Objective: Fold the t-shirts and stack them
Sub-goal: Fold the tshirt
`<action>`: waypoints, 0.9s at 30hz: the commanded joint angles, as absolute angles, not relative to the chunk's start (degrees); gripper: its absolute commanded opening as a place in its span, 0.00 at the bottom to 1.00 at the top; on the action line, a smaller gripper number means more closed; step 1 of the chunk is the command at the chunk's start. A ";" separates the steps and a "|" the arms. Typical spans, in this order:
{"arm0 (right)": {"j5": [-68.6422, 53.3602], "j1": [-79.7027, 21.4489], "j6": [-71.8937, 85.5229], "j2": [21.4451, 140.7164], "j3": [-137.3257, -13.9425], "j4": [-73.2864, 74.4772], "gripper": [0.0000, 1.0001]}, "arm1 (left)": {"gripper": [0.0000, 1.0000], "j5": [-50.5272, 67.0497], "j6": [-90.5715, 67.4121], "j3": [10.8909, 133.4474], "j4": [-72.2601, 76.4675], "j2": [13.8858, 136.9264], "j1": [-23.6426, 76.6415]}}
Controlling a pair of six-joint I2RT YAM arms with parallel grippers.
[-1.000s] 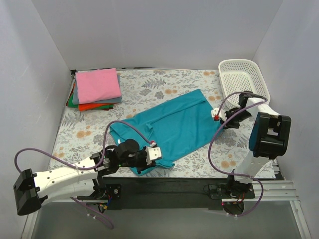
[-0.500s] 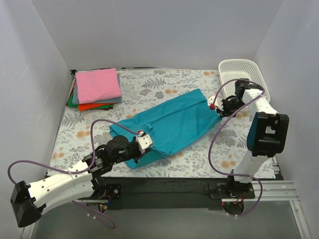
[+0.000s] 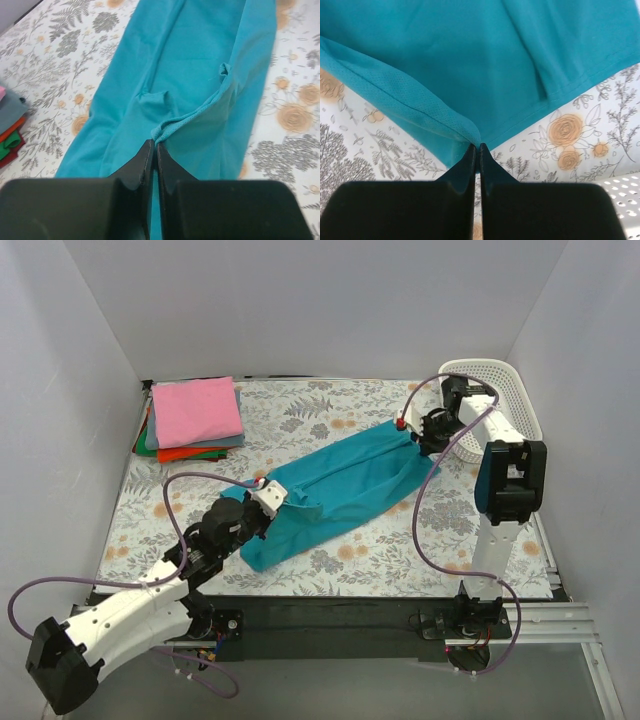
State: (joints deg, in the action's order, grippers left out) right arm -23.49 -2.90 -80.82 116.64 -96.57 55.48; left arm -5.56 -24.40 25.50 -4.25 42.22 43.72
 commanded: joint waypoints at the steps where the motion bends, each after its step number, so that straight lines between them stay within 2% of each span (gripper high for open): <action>1: -22.50 -3.86 -75.33 119.00 -102.12 56.25 0.01 | 0.00 -6.60 -23.20 25.75 -0.53 44.38 40.00; 12: -19.43 -5.27 -66.80 124.89 -107.58 53.00 0.01 | 0.00 -0.53 -21.98 29.09 6.76 53.51 28.05; 27: -17.23 -5.45 -61.62 125.77 -107.31 49.84 0.01 | 0.00 1.49 -21.62 32.43 8.26 63.54 24.26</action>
State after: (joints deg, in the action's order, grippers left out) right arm -17.28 -5.06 -64.25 125.14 -105.21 51.79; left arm 1.04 -21.82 30.22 6.61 62.48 25.21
